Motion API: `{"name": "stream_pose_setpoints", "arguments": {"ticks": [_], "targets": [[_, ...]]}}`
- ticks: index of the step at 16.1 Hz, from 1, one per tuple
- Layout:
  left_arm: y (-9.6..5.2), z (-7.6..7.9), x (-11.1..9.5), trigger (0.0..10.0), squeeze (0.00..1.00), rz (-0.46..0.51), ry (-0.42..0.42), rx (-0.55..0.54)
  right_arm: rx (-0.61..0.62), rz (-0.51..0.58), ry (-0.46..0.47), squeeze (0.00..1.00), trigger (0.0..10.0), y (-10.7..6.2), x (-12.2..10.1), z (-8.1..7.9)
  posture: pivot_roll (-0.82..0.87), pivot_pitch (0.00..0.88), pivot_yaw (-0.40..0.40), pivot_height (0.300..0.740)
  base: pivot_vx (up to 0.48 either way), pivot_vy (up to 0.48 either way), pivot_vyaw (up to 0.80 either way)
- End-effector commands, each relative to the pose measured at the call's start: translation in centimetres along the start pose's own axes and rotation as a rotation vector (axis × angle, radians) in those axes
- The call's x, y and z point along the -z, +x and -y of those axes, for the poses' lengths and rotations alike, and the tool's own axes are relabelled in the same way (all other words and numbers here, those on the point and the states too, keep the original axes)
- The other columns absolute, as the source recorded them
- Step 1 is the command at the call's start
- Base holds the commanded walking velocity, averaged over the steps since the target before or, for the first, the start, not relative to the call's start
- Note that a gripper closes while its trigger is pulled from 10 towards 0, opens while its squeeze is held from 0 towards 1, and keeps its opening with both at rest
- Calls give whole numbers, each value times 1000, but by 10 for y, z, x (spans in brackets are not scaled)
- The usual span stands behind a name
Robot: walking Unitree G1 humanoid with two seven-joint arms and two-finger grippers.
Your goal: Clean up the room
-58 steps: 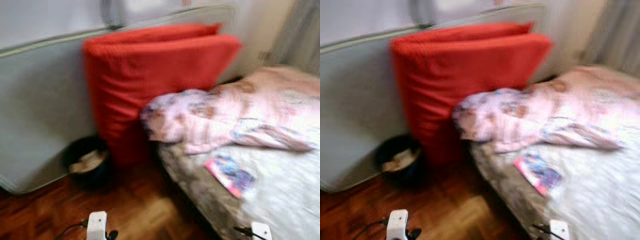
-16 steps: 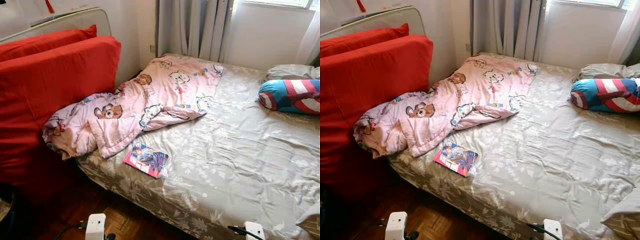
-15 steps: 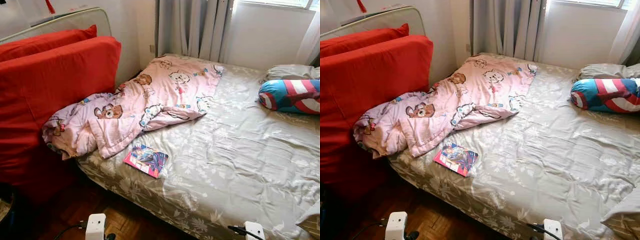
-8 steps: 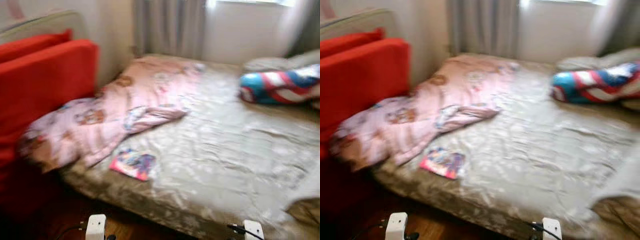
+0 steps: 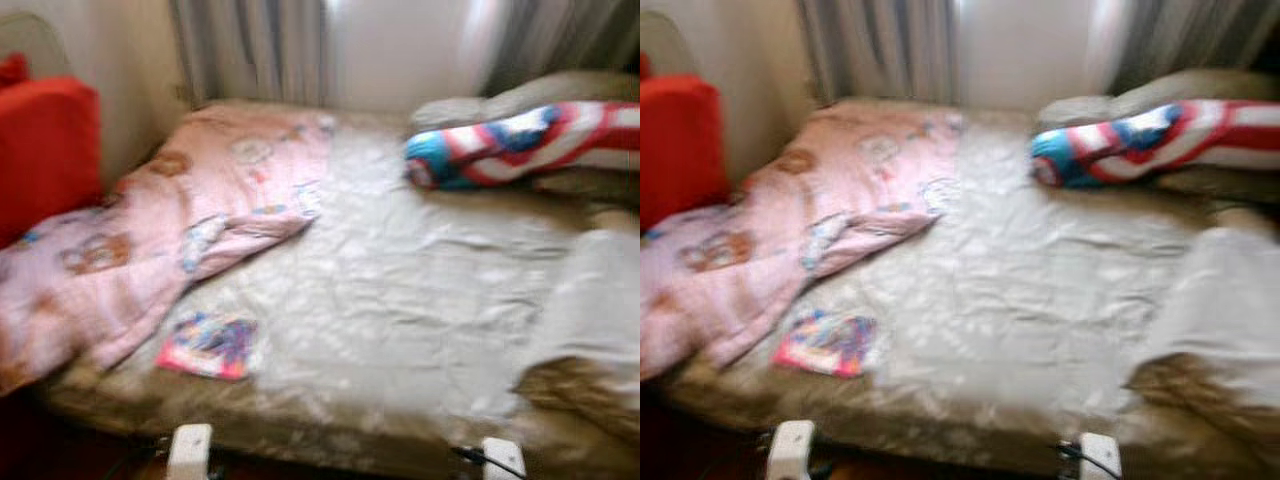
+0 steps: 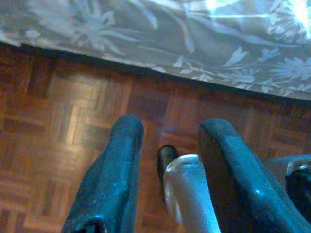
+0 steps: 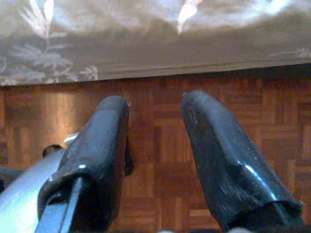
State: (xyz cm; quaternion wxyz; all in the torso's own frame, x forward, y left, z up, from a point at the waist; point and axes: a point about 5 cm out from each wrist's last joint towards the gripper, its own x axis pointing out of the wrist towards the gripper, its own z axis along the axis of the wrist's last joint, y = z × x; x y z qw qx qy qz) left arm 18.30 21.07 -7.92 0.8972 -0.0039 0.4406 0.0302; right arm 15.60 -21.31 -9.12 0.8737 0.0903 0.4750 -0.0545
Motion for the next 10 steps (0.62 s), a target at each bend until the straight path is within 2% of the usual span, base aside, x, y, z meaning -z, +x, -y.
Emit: {"name": "stream_pose_setpoints", "arguments": {"ticks": [1,8,10], "targets": [[1,4,-1,10000,0,5,2,10,17,-10,-1,0,10000,-2,4,7,-63,11,-16,740,0,0,-775],[1,6,-1,10000,0,8,9,12,15,-6,-10,0,10000,-1,0,7,-63,3,-16,740,0,0,-775],[1,7,-3,10000,0,11,17,14,12,6,6,0,10000,-1,-1,3,-64,0,-15,740,0,0,-213]]}}
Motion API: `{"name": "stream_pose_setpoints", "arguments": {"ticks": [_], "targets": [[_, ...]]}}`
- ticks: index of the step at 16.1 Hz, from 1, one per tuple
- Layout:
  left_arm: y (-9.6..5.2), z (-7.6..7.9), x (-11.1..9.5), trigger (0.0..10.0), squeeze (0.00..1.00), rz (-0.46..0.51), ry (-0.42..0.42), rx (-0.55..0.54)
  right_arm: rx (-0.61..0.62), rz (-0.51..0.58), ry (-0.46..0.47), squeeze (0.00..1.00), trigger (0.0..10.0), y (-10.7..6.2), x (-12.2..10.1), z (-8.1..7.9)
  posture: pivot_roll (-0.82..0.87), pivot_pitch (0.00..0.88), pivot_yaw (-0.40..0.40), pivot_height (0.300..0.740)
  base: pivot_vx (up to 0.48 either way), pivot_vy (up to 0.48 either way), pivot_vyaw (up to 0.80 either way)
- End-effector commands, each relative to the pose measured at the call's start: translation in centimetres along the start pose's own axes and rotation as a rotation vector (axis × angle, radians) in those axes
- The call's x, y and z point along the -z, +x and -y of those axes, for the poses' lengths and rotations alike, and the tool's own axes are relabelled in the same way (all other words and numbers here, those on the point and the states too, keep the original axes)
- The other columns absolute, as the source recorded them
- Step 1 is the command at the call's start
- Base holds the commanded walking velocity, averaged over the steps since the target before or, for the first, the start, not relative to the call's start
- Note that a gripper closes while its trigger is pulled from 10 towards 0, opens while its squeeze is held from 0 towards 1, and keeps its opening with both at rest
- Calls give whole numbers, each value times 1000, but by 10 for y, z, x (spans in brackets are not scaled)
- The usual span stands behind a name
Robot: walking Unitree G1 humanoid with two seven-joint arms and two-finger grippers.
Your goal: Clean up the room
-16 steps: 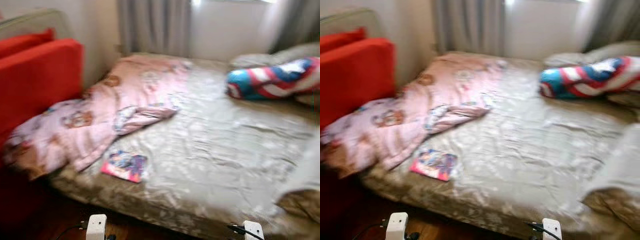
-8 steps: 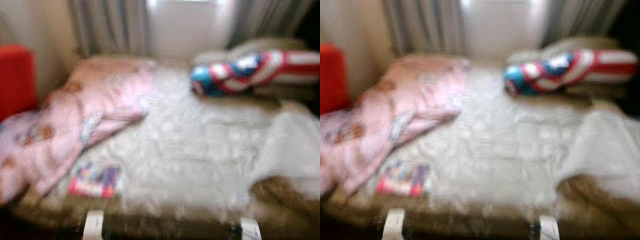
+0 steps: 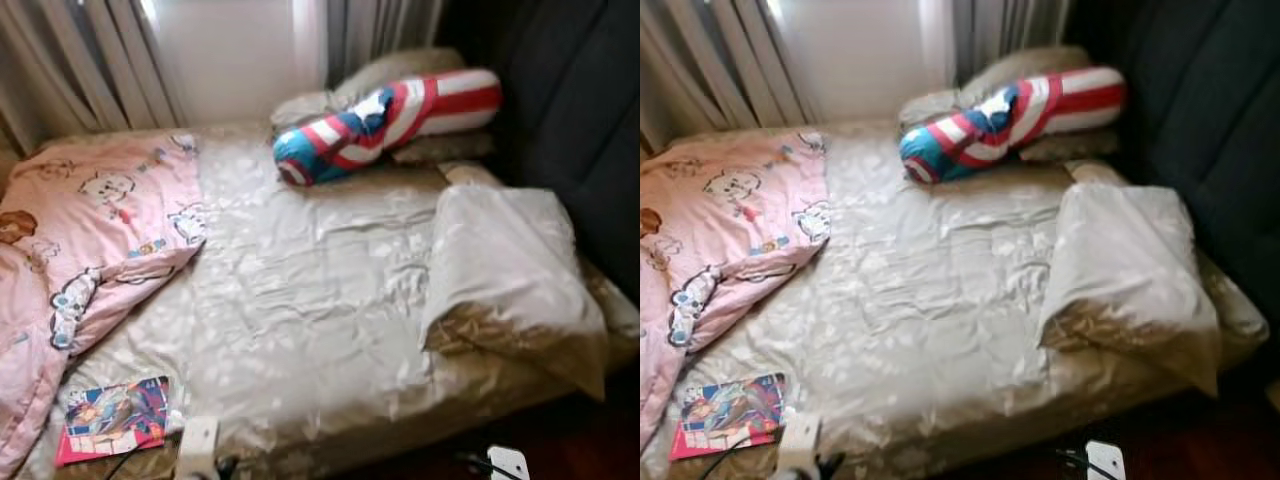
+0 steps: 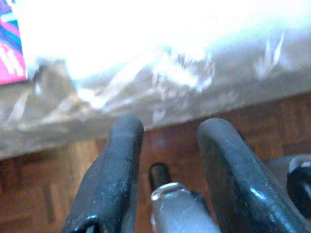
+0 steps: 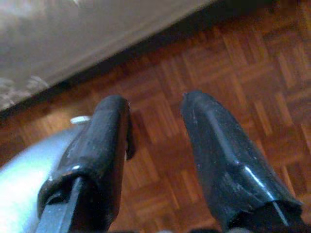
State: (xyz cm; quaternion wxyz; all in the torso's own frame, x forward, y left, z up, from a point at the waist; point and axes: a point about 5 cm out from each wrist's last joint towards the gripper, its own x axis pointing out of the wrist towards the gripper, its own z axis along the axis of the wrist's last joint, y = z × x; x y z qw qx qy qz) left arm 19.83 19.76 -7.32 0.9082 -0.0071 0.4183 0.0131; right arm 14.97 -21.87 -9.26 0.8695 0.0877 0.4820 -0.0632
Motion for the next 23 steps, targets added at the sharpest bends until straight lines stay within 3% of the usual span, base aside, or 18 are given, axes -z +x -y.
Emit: {"name": "stream_pose_setpoints", "arguments": {"ticks": [1,8,14,17,23], "targets": [[-3,-6,11,10000,0,-37,15,-19,-15,24,-6,0,10000,2,-6,-6,-67,0,-13,740,0,0,0],[-3,-5,9,10000,0,-36,27,-14,-3,27,-2,0,10000,-2,-3,8,-68,0,-14,740,0,-40,0],[-3,-5,13,10000,0,-43,17,-16,-17,35,-2,0,10000,3,-9,-10,-70,7,-15,740,0,-298,0],[-3,-4,12,10000,0,-40,7,-14,-14,26,-54,0,10000,-1,3,-2,-70,10,-15,740,0,-290,0],[-3,-1,12,10000,0,-40,-5,-10,4,48,-27,0,10000,-3,-8,12,-77,16,-22,740,0,-286,0]]}}
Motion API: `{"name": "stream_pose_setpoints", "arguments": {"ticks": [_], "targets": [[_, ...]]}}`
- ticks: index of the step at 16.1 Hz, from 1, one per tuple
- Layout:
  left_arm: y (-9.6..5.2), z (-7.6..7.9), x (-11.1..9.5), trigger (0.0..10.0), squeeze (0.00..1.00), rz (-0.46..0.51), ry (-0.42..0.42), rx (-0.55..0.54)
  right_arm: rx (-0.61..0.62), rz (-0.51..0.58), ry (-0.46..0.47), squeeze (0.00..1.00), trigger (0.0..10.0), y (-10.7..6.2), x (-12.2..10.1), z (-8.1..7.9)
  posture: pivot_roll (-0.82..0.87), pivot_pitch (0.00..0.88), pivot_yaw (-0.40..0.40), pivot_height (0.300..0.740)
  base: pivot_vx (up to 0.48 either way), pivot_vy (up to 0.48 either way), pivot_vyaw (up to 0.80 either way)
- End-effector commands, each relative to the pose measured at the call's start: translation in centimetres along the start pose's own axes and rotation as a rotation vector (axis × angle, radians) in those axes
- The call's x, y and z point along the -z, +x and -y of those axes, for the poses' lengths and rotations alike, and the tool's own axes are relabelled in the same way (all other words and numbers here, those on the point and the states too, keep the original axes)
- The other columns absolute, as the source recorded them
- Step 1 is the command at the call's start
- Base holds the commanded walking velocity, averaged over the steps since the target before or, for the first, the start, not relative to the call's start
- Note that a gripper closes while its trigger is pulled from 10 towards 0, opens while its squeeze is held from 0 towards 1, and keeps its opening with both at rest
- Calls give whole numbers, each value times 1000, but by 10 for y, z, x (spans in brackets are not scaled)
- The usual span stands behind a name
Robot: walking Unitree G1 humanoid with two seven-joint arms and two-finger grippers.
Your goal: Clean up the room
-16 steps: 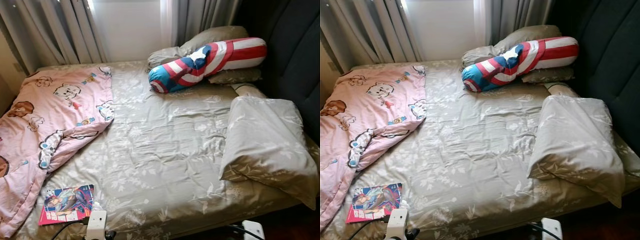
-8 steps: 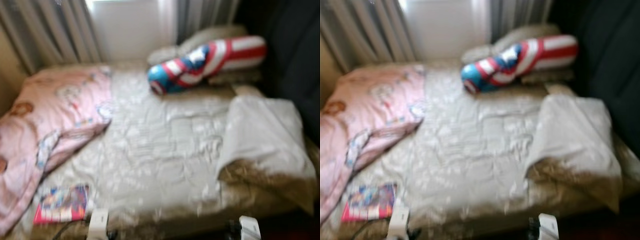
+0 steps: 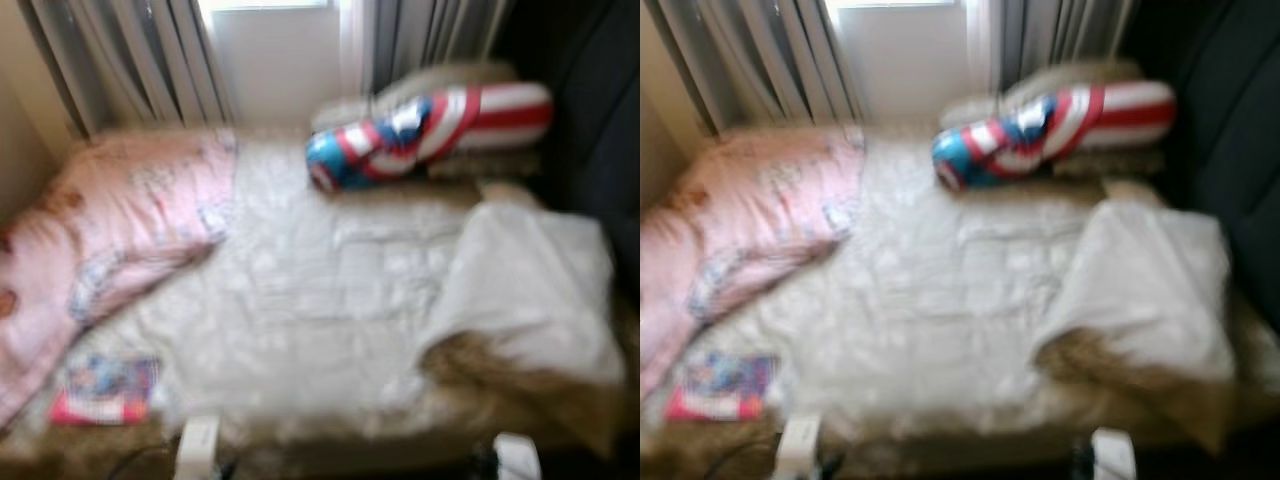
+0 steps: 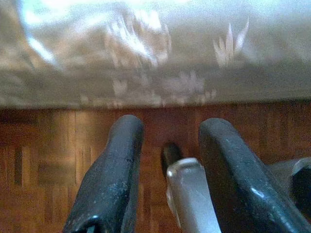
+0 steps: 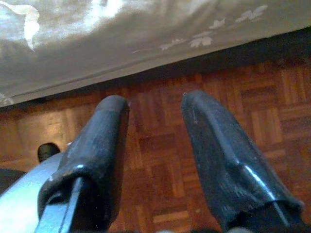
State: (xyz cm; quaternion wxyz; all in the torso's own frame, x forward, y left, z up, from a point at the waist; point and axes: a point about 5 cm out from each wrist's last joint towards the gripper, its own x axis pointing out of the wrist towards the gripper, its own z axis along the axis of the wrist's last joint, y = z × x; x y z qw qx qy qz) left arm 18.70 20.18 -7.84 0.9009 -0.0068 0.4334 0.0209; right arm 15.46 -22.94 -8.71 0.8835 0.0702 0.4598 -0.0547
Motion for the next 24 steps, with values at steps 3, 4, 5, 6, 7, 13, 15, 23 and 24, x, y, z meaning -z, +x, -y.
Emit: {"name": "stream_pose_setpoints", "arguments": {"ticks": [3,4,5,6,7,13,15,23,24], "targets": [[0,6,2,10000,0,-10,-5,10,-5,0,-2,0,10000,3,-3,-10,-78,17,-27,740,0,-285,0],[0,6,3,10000,0,-11,-7,12,-11,-1,-4,0,10000,4,-3,-15,-77,16,-28,740,0,-285,0],[0,7,3,10000,0,-11,-9,12,-15,-2,-5,0,10000,5,-3,-19,-78,17,-29,740,0,-285,0],[0,7,3,10000,0,-11,-11,13,-21,-4,-6,0,10000,6,-2,-24,-77,17,-29,740,0,-281,0],[0,7,3,10000,0,-11,-12,13,-21,-4,-6,0,10000,6,-2,-24,-77,17,-29,740,0,-281,0],[0,6,4,10000,0,-12,-9,16,0,-10,-2,0,10000,0,6,-5,-84,6,-21,740,0,-285,0],[0,6,3,10000,0,-12,-7,16,2,-11,-2,0,10000,0,5,-4,-84,1,-20,740,0,-285,0],[-1,7,4,10000,0,8,-48,47,9,-8,4,0,10000,-1,6,0,-84,0,-17,740,0,-107,0],[-1,7,3,10000,0,22,-56,50,10,-6,5,0,10000,-1,5,0,-80,0,-17,740,0,0,0]]}}
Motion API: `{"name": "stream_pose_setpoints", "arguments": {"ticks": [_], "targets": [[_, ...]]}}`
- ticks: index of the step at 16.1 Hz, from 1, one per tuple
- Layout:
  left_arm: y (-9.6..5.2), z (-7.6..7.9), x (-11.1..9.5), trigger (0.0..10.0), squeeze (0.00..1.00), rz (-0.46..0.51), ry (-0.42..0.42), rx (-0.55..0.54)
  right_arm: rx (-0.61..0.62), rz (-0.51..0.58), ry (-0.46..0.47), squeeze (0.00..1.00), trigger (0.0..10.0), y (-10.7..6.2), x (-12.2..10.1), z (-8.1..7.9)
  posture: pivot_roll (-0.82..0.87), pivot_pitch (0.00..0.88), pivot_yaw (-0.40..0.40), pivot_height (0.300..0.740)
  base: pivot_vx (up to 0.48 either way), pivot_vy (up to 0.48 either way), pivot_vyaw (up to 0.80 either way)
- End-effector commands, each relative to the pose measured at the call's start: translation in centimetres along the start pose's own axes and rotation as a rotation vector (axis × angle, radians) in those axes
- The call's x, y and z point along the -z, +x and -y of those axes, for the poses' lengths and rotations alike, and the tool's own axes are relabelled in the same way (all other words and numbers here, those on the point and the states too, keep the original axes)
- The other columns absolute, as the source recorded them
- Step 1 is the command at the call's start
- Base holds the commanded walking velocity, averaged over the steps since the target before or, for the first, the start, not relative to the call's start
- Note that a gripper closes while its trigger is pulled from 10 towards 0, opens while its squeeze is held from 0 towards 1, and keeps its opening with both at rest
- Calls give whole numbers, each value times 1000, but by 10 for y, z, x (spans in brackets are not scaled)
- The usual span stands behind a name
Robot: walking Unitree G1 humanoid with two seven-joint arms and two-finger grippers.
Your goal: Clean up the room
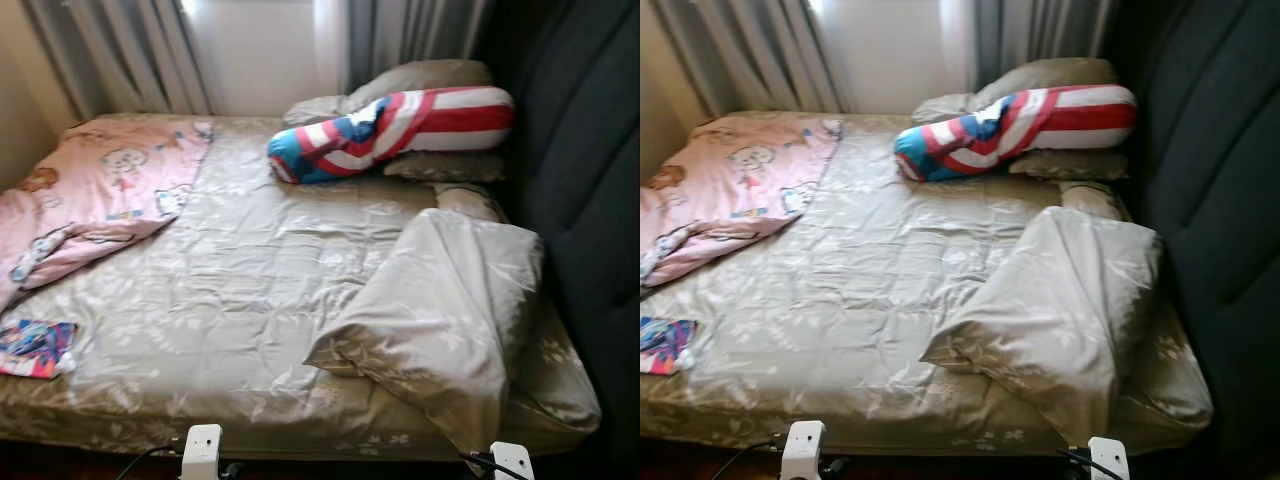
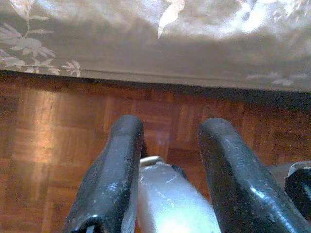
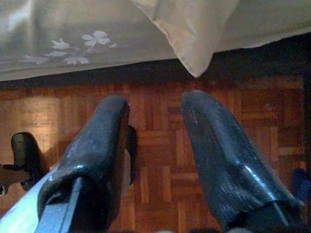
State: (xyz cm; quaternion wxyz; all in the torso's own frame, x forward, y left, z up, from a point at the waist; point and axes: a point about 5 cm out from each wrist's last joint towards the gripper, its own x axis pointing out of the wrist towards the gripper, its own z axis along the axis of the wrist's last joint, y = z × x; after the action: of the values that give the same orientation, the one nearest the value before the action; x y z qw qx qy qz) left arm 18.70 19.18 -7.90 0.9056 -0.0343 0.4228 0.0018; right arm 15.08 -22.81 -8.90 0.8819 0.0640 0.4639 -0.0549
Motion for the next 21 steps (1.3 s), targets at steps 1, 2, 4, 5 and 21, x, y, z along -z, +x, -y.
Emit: {"name": "stream_pose_setpoints", "arguments": {"ticks": [1,2,4,5,21], "targets": [[-1,-3,2,10000,0,5,-28,-10,4,3,19,0,10000,0,0,0,-77,0,-18,740,0,0,0],[-1,-5,2,10000,0,1,-30,-14,4,5,24,0,10000,0,-1,-1,-78,0,-18,740,0,0,0],[-2,-7,3,10000,0,-11,-14,-19,3,7,29,0,10000,1,-2,-2,-80,5,-16,740,0,0,0],[-2,-9,4,10000,0,-21,17,-23,2,6,31,0,10000,1,-2,-3,-80,10,-16,740,0,0,0],[-2,-6,6,10000,0,-36,58,-22,3,-2,38,0,10000,1,-2,-1,-79,18,-18,740,0,-68,-244]]}}
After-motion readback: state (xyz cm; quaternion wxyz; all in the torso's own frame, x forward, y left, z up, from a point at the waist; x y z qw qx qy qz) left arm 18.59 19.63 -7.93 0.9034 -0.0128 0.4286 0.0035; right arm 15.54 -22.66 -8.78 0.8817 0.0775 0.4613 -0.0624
